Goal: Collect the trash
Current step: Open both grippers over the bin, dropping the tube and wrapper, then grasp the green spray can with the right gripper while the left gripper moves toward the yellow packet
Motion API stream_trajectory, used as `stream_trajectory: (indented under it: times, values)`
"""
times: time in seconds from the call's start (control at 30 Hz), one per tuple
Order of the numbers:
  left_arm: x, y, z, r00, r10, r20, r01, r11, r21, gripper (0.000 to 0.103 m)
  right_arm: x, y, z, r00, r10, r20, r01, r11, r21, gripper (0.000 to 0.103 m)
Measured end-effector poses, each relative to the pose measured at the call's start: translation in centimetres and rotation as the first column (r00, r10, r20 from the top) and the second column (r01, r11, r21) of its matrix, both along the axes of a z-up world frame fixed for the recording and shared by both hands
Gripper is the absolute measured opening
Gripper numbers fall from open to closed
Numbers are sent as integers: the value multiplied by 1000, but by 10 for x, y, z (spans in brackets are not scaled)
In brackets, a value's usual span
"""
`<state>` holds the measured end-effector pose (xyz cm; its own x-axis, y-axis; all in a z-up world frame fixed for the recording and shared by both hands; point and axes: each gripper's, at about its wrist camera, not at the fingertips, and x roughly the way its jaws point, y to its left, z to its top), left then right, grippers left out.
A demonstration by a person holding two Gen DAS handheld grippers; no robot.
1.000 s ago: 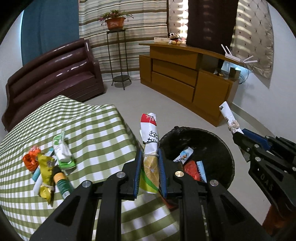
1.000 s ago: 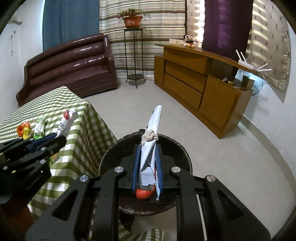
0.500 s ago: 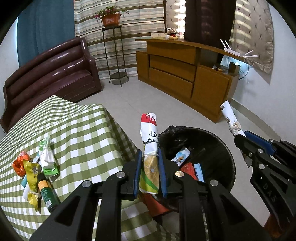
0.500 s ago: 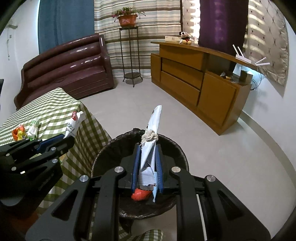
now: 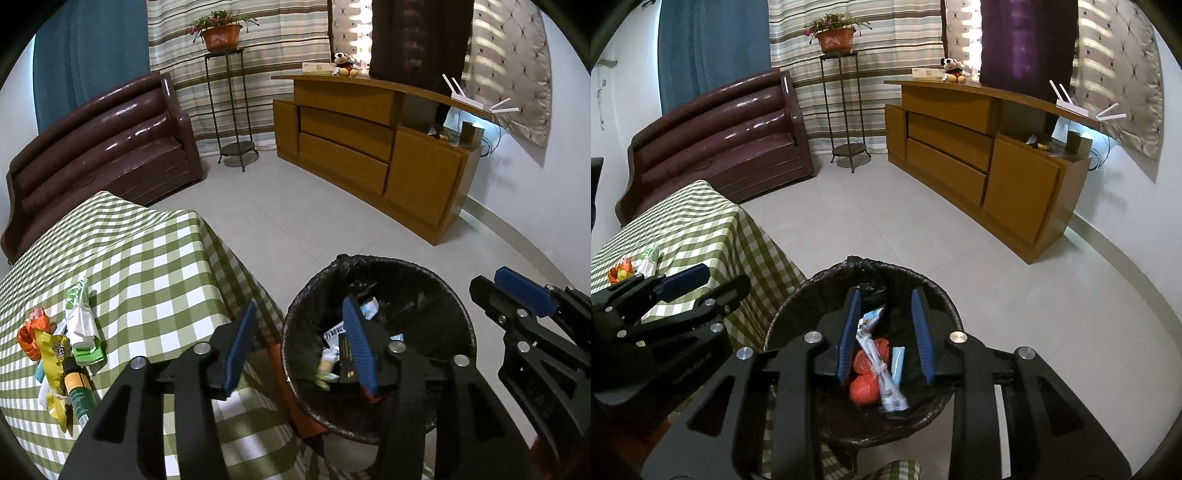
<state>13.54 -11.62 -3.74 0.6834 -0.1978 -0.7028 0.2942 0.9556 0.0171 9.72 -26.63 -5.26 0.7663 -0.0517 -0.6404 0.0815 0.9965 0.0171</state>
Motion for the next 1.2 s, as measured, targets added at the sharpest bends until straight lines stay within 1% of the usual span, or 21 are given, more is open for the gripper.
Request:
stream_trajectory:
  times: [0.1,0.23,0.3,0.37,0.43,0.5,0.6,0.67,0.87,0.93,1.07,1.2]
  values:
    - [0,1,0,1000,3,-2,-3,1000,-3,53,0,0,1,1000,-1,6,1,1000,-2,34]
    - [0,4,1,1000,10,-1,-10,1000,-8,55,-2,3,3,1000,-1,10,1,1000,-6,36]
    - [-2,7,2,1000,16,0,-16,1000,-10,56,-3,3,4,1000,-1,16,1,1000,-1,45]
    - [-2,11,4,1000,22,2,-22,1000,-12,57,-4,5,5,1000,-5,24,5,1000,0,49]
    - [-3,15,6,1000,27,5,-27,1000,-13,58,-4,7,6,1000,-8,26,8,1000,1,50]
    - [-4,18,9,999,32,9,-32,999,-14,58,-5,7,8,999,-17,30,16,1000,5,58]
    - [-8,24,13,999,44,16,-44,999,-17,61,-6,10,11,999,-29,42,29,1000,5,65]
    - [-11,33,15,998,58,18,-57,998,-16,62,-8,15,12,998,-23,50,22,1000,8,68]
    - [-20,67,18,993,117,16,-117,993,-16,63,-7,42,13,998,54,35,-55,998,32,68]
    - [-23,81,19,990,143,16,-143,990,-14,63,-6,54,13,996,79,28,-80,996,27,68]
    - [-29,113,20,980,200,18,-200,980,-4,63,-4,84,14,988,152,19,-152,988,24,69]
    - [-36,149,20,963,268,16,-268,963,4,63,-3,113,14,977,215,14,-215,976,15,68]
